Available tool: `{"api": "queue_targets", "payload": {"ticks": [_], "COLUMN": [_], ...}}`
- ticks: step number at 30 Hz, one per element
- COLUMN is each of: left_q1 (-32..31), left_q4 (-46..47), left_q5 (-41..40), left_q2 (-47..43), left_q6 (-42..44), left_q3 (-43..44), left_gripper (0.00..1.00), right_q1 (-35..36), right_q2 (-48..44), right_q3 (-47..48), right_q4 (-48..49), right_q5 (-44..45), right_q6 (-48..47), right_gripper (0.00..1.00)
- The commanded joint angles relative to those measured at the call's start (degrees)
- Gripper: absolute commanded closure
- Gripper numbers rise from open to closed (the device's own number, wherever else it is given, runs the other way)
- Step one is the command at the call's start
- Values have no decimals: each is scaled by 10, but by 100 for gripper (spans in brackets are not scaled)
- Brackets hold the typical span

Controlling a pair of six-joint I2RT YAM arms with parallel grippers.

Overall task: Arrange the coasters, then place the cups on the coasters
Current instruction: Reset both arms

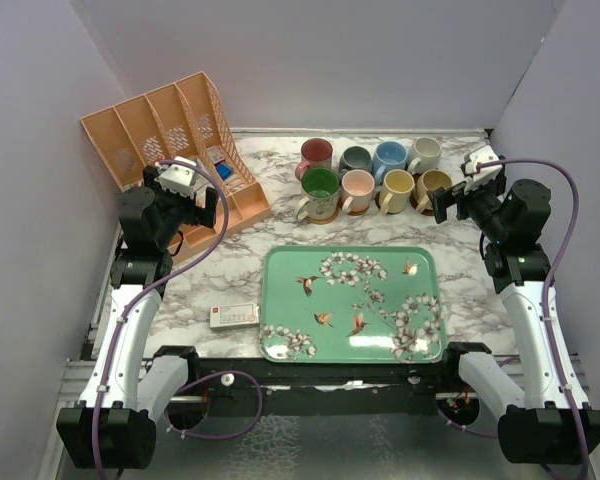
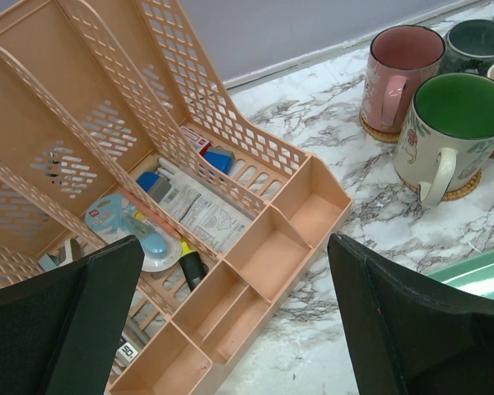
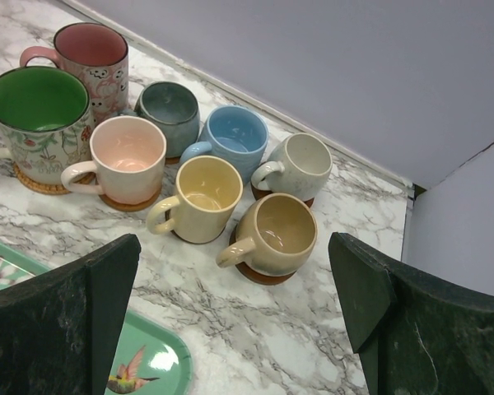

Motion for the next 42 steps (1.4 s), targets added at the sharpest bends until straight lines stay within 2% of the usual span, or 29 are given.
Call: {"api": "queue_targets", "payload": {"ticks": [1,42], "left_q1": [5,6], "left_q4": [5,7], "left_q5": [13,13], "left_q2": [-8,-8], "left_q6": [8,11], "left_q3": [-2,-6], "left_gripper": [1,1], "right_q1": [2,1], "right_q2": [-7,-6], "right_q3": [-2,-3], "right_q4": [-1,0], "right_q5": [-14,-11], "right_q6": [-5,-4], "right_gripper": [0,0]}}
